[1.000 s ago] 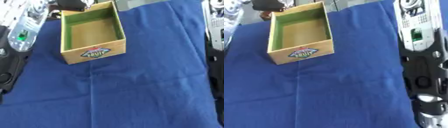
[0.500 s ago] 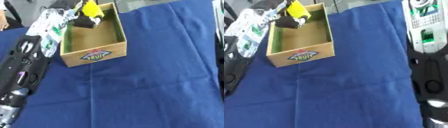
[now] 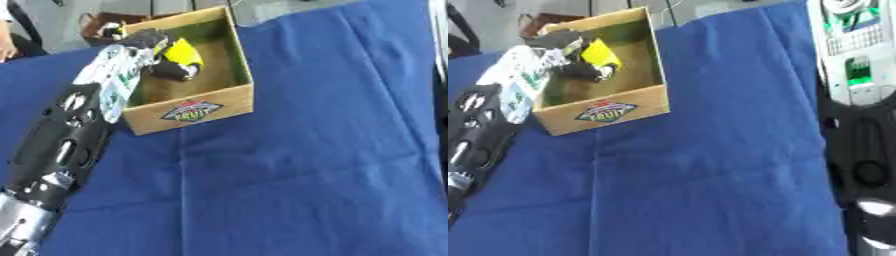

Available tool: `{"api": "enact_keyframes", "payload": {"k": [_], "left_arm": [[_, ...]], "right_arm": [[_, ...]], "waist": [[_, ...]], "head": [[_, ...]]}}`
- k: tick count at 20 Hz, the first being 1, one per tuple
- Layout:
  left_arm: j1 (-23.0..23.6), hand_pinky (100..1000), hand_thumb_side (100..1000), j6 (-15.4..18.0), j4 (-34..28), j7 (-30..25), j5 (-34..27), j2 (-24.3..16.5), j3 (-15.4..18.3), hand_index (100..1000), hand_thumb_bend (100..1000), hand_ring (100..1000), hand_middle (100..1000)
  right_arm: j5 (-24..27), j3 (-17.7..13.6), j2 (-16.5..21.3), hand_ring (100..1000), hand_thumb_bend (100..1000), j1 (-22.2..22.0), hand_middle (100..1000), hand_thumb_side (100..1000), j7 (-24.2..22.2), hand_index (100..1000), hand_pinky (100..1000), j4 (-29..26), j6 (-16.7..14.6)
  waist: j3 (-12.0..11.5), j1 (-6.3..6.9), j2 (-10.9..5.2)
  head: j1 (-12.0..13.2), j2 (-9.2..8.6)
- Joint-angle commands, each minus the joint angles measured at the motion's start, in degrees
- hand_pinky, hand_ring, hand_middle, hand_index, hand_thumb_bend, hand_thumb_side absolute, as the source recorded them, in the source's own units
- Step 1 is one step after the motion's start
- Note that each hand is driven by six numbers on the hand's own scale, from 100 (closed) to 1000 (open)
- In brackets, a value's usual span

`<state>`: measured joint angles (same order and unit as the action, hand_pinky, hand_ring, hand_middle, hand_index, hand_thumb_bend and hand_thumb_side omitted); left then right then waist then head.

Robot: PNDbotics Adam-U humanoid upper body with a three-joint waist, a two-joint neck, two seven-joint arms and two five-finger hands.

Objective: Pick up objects on the table and place them in the box.

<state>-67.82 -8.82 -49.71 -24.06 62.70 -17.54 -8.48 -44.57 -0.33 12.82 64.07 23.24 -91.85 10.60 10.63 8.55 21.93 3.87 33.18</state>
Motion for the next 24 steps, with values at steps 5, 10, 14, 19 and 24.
{"api": "enact_keyframes", "payload": {"k": [5, 10, 14, 19, 24], "left_arm": [[-2.6, 582, 999, 2.4, 0.9, -1.8, 4.3, -0.6, 1.2, 1000, 411, 819, 817], [-2.6, 610, 1000, 1.3, -0.2, -1.3, 7.1, -0.7, 1.6, 1000, 613, 866, 871], [-2.6, 565, 1000, -0.3, -2.4, 1.9, 7.9, -0.7, 2.0, 1000, 650, 845, 849], [-2.1, 537, 1000, -1.4, -7.0, 6.4, 5.7, -1.2, 1.9, 1000, 570, 830, 832], [-0.9, 463, 1000, -0.4, -13.9, 10.7, 1.2, -2.4, 2.6, 992, 327, 778, 779]], "right_arm": [[-0.3, -0.4, 0.3, 821, 275, 0.9, 658, 677, 0.2, 743, 779, -0.7, 0.1], [-0.3, -0.4, 0.3, 821, 270, 0.8, 659, 675, 0.2, 744, 779, -0.7, 0.2], [-0.7, -0.5, -0.2, 821, 266, 0.8, 660, 675, 0.4, 744, 780, -0.7, 0.2], [-1.1, -0.7, -0.6, 821, 262, 0.5, 661, 674, 0.6, 745, 779, -0.4, 0.3], [-2.0, -1.5, -1.8, 822, 256, 0.5, 662, 670, 1.1, 746, 779, 0.6, 1.0]], "waist": [[0.0, -0.19, -1.58], [-0.1, -0.28, -1.77], [-0.3, -0.68, -2.25], [-1.0, -1.34, -3.11], [-2.3, -2.36, -4.53]], "head": [[0.2, 0.12], [0.0, 0.53], [0.0, 0.73], [-0.8, 1.5], [-2.6, 3.25]]}}
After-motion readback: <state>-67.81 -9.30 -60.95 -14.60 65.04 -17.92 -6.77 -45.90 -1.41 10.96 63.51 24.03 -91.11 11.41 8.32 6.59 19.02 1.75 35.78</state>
